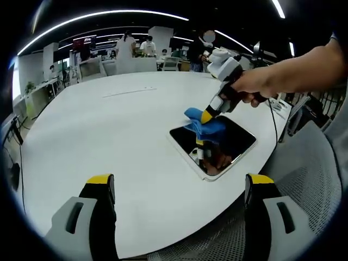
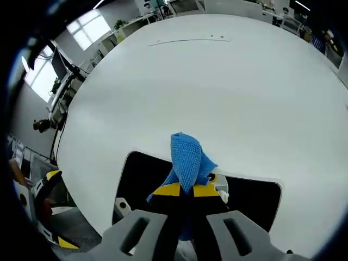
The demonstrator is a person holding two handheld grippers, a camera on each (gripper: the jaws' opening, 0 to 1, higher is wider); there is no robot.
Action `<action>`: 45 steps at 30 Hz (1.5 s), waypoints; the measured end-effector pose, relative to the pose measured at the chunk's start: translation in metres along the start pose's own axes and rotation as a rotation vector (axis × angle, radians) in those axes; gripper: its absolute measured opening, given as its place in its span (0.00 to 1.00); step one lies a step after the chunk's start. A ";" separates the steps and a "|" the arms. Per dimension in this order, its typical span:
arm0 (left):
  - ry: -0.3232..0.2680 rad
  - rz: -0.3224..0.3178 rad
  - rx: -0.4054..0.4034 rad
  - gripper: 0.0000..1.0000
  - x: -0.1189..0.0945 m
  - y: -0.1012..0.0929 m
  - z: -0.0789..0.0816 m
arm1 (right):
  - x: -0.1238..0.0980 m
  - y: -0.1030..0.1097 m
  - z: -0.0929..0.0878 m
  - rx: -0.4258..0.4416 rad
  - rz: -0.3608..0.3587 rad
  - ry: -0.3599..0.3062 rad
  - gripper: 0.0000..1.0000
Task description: Wipe the mirror surface with the cleaning cloth until all visible marks leave the cleaned area.
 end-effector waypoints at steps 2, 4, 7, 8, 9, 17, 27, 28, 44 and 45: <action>0.000 0.001 0.001 0.99 0.000 0.000 0.000 | 0.000 0.001 0.001 -0.009 -0.002 0.006 0.00; -0.002 0.001 0.002 0.99 0.000 0.000 0.000 | 0.001 0.001 0.002 -0.007 -0.004 0.003 0.00; -0.002 0.002 0.002 0.99 0.000 0.000 0.000 | 0.001 0.001 0.002 -0.014 -0.006 0.000 0.00; -0.002 0.002 0.002 0.99 0.000 0.000 0.001 | 0.001 0.001 0.002 -0.017 -0.005 -0.002 0.00; -0.002 0.003 0.001 0.99 0.000 0.000 0.001 | 0.000 0.001 0.001 -0.017 -0.003 -0.003 0.00; -0.005 0.005 0.000 0.99 -0.001 0.000 0.001 | -0.003 -0.009 -0.003 -0.011 -0.004 -0.001 0.00; -0.002 0.007 0.000 0.99 0.001 0.002 0.000 | -0.002 -0.026 -0.005 0.007 -0.014 -0.002 0.00; -0.002 0.007 0.001 0.99 0.001 0.002 0.000 | -0.002 -0.027 -0.006 0.008 -0.014 -0.002 0.00; -0.005 0.004 0.001 0.99 0.000 0.000 0.001 | -0.008 -0.051 -0.011 0.029 -0.048 0.003 0.00; -0.005 0.004 0.001 0.99 0.000 0.000 0.001 | -0.007 -0.051 -0.011 0.030 -0.048 0.002 0.00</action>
Point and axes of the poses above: the point that each gripper's makers call its tool centre point, and the gripper's own axes: x roughly forward along the fingers, y roughly to its left, z roughly out of its top, the point moved 6 cm from there along -x, roughly backward along the fingers, and after that the axes turned 10 degrees about -z, right-handed, at the moved point
